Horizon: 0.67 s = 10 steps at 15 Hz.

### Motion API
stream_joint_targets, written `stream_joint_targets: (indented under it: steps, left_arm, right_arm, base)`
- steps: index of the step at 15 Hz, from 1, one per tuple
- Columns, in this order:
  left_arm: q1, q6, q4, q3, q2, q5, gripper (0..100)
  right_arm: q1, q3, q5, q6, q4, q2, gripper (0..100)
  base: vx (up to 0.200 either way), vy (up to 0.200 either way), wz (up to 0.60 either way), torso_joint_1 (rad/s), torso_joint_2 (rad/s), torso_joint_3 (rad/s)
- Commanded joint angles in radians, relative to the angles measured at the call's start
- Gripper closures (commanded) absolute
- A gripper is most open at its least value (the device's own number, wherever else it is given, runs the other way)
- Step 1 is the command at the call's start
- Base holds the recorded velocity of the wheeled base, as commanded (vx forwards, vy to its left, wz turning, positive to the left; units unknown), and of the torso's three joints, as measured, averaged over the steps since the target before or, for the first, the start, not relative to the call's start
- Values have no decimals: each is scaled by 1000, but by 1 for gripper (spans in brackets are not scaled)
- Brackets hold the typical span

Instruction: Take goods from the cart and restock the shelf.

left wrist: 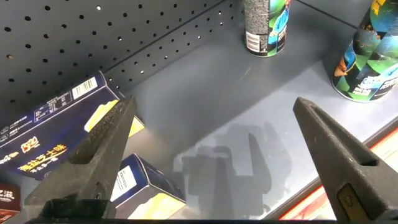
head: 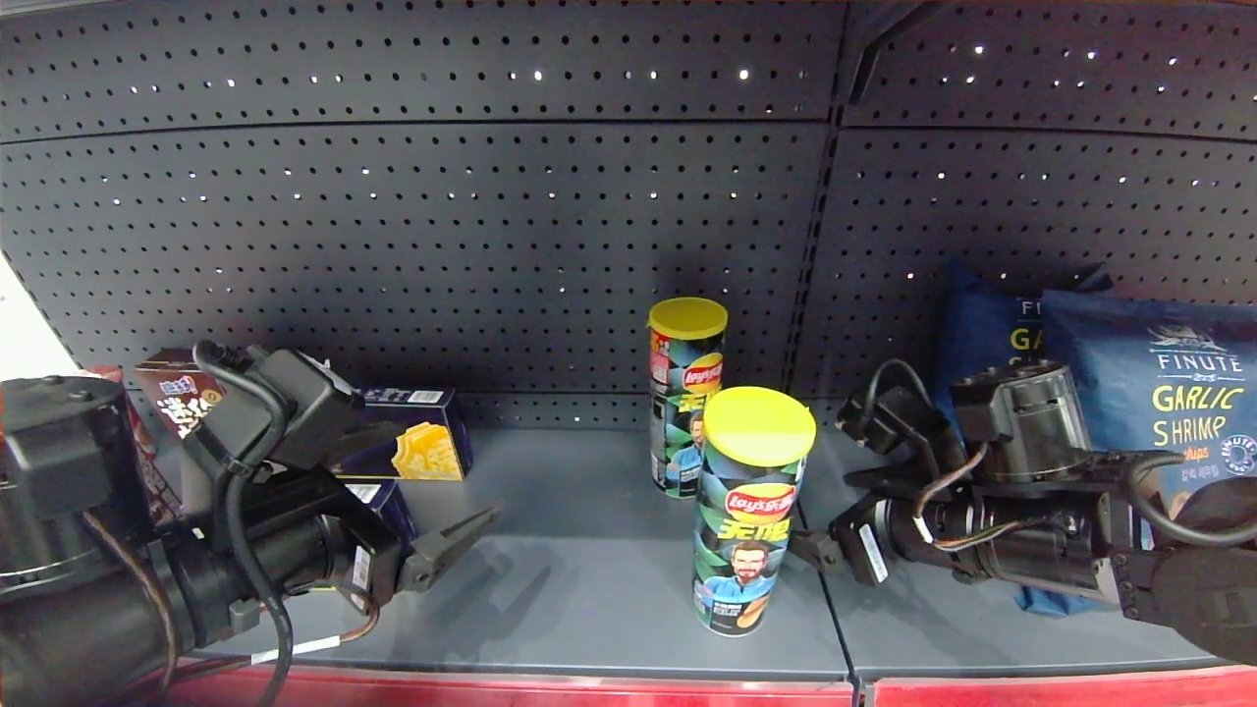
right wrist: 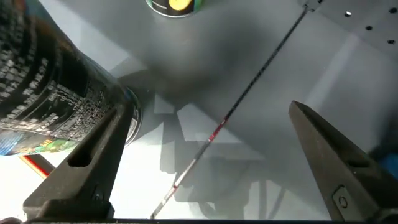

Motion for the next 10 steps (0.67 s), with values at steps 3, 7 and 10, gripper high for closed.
stream_joint_targets:
  steps: [3,7,10]
  left_arm:
    - [0,-1,0,3,1,1,0]
    - [1,-1,0,7,1,-1,0]
    - [1,-1,-2,4,4,-1,0]
  right_arm:
    - [15,2,-3,8,0,5,0]
    - [12,71,2,8,0,-47,0]
    - [21,55,5,8,-2,-45,0]
  base:
    - [0,0,0,0,0,0]
    - [0,0,0,0,0,0]
    - [0,0,0,0,0,0]
